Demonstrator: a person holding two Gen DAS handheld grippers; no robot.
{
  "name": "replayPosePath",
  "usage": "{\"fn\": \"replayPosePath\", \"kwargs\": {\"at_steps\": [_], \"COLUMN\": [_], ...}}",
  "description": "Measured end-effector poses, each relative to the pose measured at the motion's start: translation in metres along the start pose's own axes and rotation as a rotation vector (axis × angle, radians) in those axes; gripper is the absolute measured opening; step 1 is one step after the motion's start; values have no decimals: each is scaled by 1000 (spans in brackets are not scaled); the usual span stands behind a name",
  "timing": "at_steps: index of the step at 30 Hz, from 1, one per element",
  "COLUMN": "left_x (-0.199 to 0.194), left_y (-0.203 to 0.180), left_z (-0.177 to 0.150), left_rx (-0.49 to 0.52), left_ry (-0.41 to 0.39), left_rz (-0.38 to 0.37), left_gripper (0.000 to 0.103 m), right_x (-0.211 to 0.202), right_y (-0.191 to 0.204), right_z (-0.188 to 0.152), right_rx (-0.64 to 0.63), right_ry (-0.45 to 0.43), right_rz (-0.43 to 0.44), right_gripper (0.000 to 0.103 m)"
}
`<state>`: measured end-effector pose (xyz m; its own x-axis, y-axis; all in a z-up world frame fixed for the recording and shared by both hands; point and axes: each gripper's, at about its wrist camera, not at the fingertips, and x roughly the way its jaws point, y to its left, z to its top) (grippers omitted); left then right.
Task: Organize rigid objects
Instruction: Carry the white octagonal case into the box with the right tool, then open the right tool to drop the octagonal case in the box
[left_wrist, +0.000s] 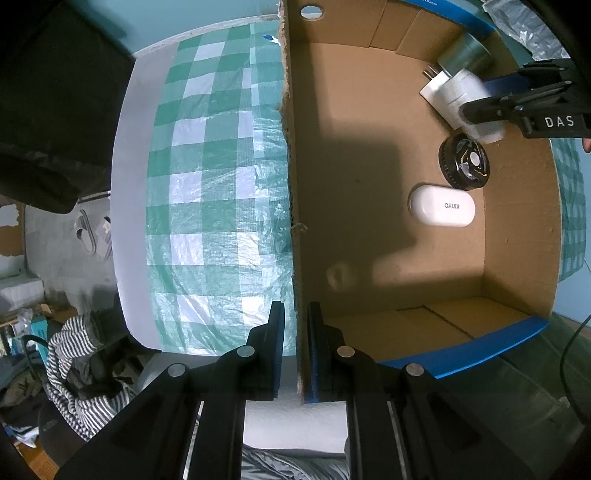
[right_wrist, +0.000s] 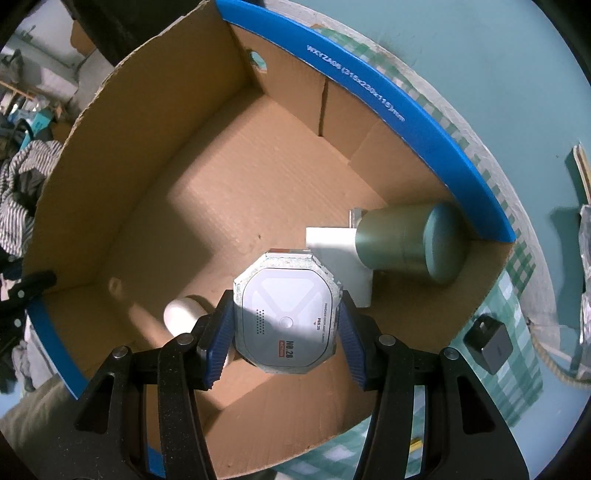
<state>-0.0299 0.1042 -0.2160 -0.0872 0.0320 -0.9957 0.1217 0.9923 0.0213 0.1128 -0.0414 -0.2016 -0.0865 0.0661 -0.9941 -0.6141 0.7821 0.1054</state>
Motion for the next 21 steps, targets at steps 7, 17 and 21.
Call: {"fn": "replayPosePath", "kwargs": {"at_steps": [7,17,21], "left_x": [0,-2,-2], "left_y": [-4,-4,-5], "left_z": [-2,-1,-1], "left_rx": [10,17,25], "left_ry": [-3,-4,-4], "left_rz": [6,12,11], "left_gripper": [11,11,11], "right_x": [-13,-44,-55], "right_y": [-3,-20,-25], "right_z": [0,-21,-31], "right_rx": [14,92,126], "right_ry": [-52,-104,-127], "right_rz": [14,34,43], "right_gripper": [53,53,53]}}
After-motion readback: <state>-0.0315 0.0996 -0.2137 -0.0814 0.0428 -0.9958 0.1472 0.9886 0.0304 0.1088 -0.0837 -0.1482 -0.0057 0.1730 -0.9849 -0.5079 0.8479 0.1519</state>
